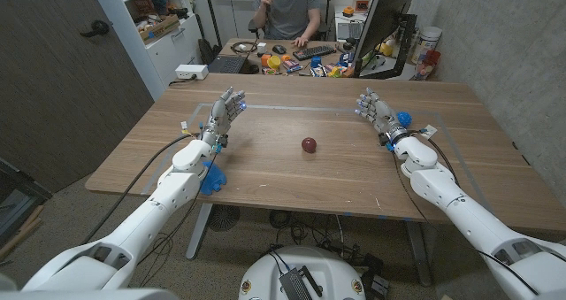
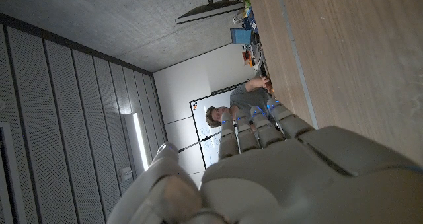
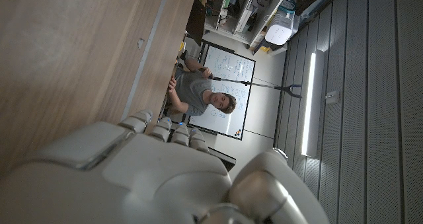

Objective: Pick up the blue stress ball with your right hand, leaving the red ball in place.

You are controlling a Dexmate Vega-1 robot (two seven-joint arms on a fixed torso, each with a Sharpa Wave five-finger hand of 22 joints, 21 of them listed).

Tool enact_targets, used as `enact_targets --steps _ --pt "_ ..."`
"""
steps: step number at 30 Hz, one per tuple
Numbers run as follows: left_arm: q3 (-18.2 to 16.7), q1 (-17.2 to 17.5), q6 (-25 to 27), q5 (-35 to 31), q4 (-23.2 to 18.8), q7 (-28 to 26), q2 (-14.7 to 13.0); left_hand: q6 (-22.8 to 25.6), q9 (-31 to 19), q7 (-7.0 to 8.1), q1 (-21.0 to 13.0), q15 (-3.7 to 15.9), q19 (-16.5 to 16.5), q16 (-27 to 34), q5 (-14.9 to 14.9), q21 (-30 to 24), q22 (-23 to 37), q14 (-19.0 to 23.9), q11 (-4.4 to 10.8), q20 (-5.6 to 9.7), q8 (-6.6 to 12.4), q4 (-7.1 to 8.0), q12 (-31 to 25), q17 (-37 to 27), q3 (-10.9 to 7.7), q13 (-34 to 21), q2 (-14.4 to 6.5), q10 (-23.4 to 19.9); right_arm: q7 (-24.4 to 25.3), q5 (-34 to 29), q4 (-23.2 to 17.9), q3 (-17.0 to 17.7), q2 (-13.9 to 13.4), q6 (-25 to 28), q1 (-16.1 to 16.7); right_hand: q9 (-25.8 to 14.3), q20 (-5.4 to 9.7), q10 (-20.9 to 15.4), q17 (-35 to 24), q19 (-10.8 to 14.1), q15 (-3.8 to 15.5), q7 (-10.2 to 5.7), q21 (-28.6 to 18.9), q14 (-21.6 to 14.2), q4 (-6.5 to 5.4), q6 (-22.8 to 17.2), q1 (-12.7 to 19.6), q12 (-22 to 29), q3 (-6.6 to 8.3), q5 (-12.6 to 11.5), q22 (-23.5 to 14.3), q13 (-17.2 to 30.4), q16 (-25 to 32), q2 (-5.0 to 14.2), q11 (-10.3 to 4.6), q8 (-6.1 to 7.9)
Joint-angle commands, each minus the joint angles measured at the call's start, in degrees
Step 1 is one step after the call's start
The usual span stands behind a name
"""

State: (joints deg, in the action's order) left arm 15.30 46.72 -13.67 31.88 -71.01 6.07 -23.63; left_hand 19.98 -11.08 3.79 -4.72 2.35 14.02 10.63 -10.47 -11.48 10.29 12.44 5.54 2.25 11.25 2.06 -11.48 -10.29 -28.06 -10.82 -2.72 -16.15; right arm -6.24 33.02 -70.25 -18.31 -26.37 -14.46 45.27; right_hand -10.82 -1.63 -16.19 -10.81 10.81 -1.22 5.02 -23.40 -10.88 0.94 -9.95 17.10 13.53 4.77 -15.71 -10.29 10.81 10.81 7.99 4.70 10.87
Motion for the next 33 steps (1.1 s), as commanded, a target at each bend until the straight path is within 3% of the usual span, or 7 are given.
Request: enact_targets --steps 1,11,18,22,26,31,33 --pt "-17.4 -0.2 6.2 -17.2 2.2 10.7 14.4 0.4 -0.1 -0.02 -0.4 4.30 0.3 0.3 -0.3 -0.4 0.3 0.3 -0.05 1.34 0.38 -0.08 -0.4 -0.2 -0.38 -0.2 -0.1 -0.4 -7.6 -10.5 3.3 9.9 7.4 4.1 -1.1 -0.2 0.04 -0.6 -0.2 0.4 0.17 -0.15 -0.3 -0.4 -0.06 -0.4 0.3 0.1 0.31 -0.4 -0.2 0.3 0.4 0.21 -0.03 0.22" --pt "-27.5 -1.2 7.6 -28.3 1.7 17.5 22.8 0.3 -0.1 -0.06 -0.3 4.37 0.3 0.3 -0.3 -0.4 0.3 0.3 -0.15 1.40 0.35 -0.10 -0.4 -0.2 -0.40 -0.2 -0.1 -0.4 -9.7 -21.2 1.7 15.6 7.8 2.8 -2.4 -0.2 -0.12 -0.2 -0.1 0.2 -0.04 -0.14 0.1 0.2 0.00 -0.1 0.4 -0.1 0.32 -0.4 -0.2 0.3 0.2 0.24 0.05 0.14" --pt "-31.5 -1.7 8.0 -32.8 1.0 20.1 26.0 0.4 -0.1 -0.17 -0.3 4.33 0.3 0.3 -0.3 -0.4 0.3 0.3 -0.07 1.39 0.39 -0.12 -0.4 -0.2 -0.43 -0.2 -0.1 -0.5 -8.7 -28.2 2.2 18.5 5.6 0.9 -4.4 -0.2 -0.11 0.2 -0.1 -0.3 -0.01 -0.45 0.5 0.9 0.37 0.0 0.9 -0.3 0.51 -0.5 -0.2 0.3 -0.1 0.24 -0.20 0.18" --pt "-33.0 -1.9 8.4 -34.7 0.4 21.0 27.1 0.5 -0.1 -0.18 -0.3 4.25 0.3 0.3 -0.3 -0.4 0.3 0.2 -0.07 1.39 0.39 -0.13 -0.4 -0.2 -0.44 -0.2 -0.1 -0.5 -7.7 -32.6 5.0 18.9 4.2 -2.1 -6.2 -0.2 0.01 0.4 0.0 -0.8 0.12 -0.97 0.9 1.4 0.92 -0.5 1.7 -0.4 0.76 -0.6 -0.1 0.3 -0.2 0.16 -0.36 0.47" --pt "-34.0 -2.3 8.8 -36.2 0.1 21.9 27.9 0.5 -0.1 -0.31 -0.2 4.26 0.3 0.3 -0.3 -0.4 0.3 0.2 -0.07 1.37 0.42 -0.14 -0.4 -0.2 -0.45 -0.2 -0.1 -0.5 -3.6 -39.9 9.6 17.9 1.8 -7.9 -8.8 -0.2 0.36 0.9 0.1 -1.1 0.66 -1.82 1.4 2.1 2.15 -1.2 3.2 -0.6 1.11 -1.0 -0.1 0.3 -0.3 -0.36 -0.99 0.84" --pt "-35.2 -2.5 8.9 -37.3 -0.3 22.5 28.8 0.5 -0.1 -0.23 -0.2 4.24 0.3 0.3 -0.3 -0.4 0.3 0.2 -0.08 1.36 0.39 -0.14 -0.4 -0.2 -0.46 -0.2 -0.1 -0.6 2.0 -49.0 12.3 16.0 -1.3 -10.6 -9.9 -0.1 1.59 0.6 0.3 -0.3 2.35 -2.68 1.8 1.8 4.30 -2.2 5.8 -0.5 1.53 -1.8 0.0 0.2 -0.1 -1.49 -1.64 1.29" --pt "-35.4 -2.5 8.9 -37.8 -0.4 22.7 29.0 0.5 -0.1 -0.21 -0.2 4.22 0.3 0.3 -0.3 -0.4 0.3 0.2 -0.18 1.36 0.38 -0.15 -0.4 -0.2 -0.47 -0.2 -0.1 -0.6 2.4 -51.1 13.3 15.4 -2.2 -10.3 -10.2 -0.1 1.39 0.4 0.4 4.5 3.27 -2.66 0.9 0.1 6.47 -2.4 8.7 -0.5 1.84 -3.1 0.1 0.2 0.4 -2.55 -1.52 1.15"
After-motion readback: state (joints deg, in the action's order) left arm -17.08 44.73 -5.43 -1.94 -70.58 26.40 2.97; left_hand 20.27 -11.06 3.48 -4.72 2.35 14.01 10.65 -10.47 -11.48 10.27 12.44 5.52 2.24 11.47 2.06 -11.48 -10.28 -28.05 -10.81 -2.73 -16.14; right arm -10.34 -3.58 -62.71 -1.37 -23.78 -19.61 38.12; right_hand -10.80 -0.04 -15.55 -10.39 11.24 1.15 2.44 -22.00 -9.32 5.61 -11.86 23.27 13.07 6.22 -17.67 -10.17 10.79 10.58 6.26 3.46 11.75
